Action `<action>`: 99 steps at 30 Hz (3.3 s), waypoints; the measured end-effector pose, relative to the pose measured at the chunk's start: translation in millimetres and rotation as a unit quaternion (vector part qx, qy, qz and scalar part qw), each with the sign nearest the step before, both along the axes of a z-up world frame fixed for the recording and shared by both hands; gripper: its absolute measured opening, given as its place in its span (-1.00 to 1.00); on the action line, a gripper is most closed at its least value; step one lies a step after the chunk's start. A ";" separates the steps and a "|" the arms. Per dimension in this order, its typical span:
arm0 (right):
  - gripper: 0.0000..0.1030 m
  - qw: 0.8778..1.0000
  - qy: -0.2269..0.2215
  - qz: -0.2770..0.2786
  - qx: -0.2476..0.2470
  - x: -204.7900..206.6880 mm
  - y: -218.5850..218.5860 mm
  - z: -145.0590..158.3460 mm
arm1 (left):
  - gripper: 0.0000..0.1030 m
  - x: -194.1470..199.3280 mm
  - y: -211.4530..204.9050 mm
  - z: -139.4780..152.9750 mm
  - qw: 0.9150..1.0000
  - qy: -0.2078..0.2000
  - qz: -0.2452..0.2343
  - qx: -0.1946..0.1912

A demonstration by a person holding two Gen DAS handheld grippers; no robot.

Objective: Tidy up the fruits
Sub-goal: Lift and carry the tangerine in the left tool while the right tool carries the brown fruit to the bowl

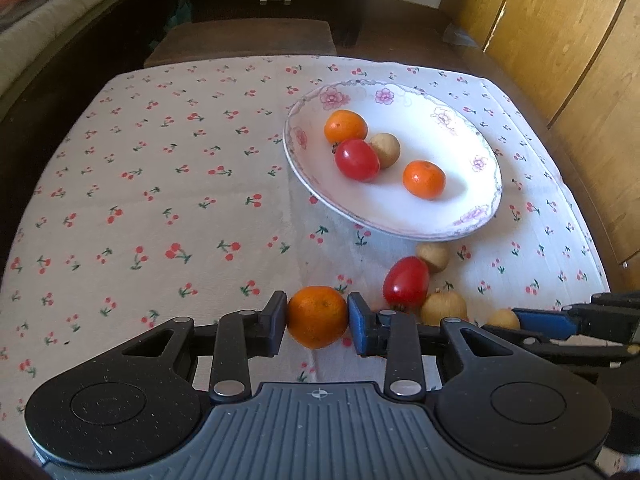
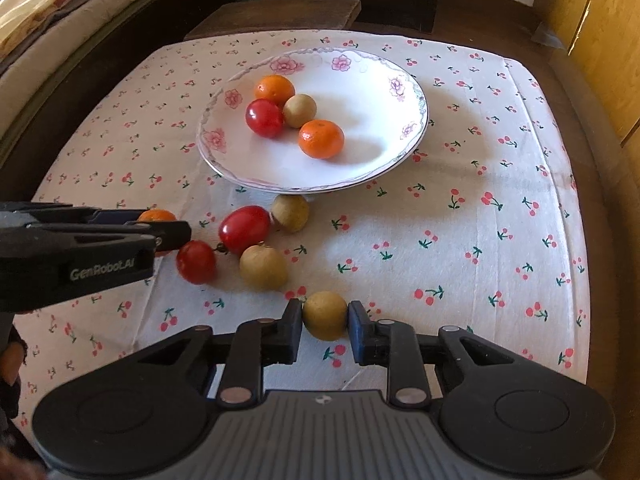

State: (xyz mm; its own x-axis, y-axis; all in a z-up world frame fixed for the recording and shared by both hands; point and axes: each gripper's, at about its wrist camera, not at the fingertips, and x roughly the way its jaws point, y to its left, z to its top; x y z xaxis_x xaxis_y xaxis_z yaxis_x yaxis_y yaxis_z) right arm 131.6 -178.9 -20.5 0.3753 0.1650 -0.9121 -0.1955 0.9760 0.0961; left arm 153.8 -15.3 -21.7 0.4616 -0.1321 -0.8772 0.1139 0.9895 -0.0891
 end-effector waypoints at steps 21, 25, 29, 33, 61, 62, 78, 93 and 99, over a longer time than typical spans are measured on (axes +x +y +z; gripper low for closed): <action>-0.48 1.000 -0.006 0.023 -0.013 -27.2 18.3 1.5 | -0.20 -44.5 -9.6 -1.6 0.999 0.007 -0.048 -0.001; -0.48 1.000 -0.004 0.024 -0.016 -25.7 19.1 -2.5 | -0.19 -44.9 -10.4 -4.2 0.999 0.009 -0.050 0.004; -0.47 1.000 -0.002 0.024 -0.017 -24.5 20.3 -4.5 | -0.19 -45.5 -13.1 -6.2 0.998 0.009 -0.055 0.009; -0.47 0.999 -0.004 0.025 -0.020 -25.5 20.7 -4.3 | -0.18 -46.7 -16.9 -9.0 0.998 0.008 -0.063 0.019; -0.48 0.999 -0.016 0.018 -0.028 -32.6 19.3 3.1 | -0.23 -50.6 -22.8 -0.7 0.997 -0.012 -0.071 0.024; -0.48 0.999 -0.018 0.017 -0.028 -33.1 19.3 3.8 | -0.23 -50.5 -22.8 -0.2 0.997 -0.012 -0.071 0.023; -0.48 0.999 -0.036 -0.001 -0.015 -28.0 13.5 15.7 | -0.23 -45.5 -27.2 13.3 0.997 -0.039 -0.068 0.028; -0.48 0.998 -0.054 -0.016 -0.010 -11.8 5.5 29.1 | -0.24 -28.3 -32.8 26.7 0.996 -0.056 -0.064 0.021; -0.48 0.998 -0.059 -0.025 -0.003 0.6 3.0 33.7 | -0.24 -15.2 -33.4 31.7 0.996 -0.062 -0.058 0.020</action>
State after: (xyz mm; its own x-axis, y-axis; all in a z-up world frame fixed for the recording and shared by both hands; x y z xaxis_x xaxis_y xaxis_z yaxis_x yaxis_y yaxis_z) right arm 132.1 -175.9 13.1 0.4887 0.1381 -0.8615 -0.1557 0.9853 0.0697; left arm 138.6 -48.7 10.0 0.5500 -0.1581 -0.8201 0.2364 0.9712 -0.0287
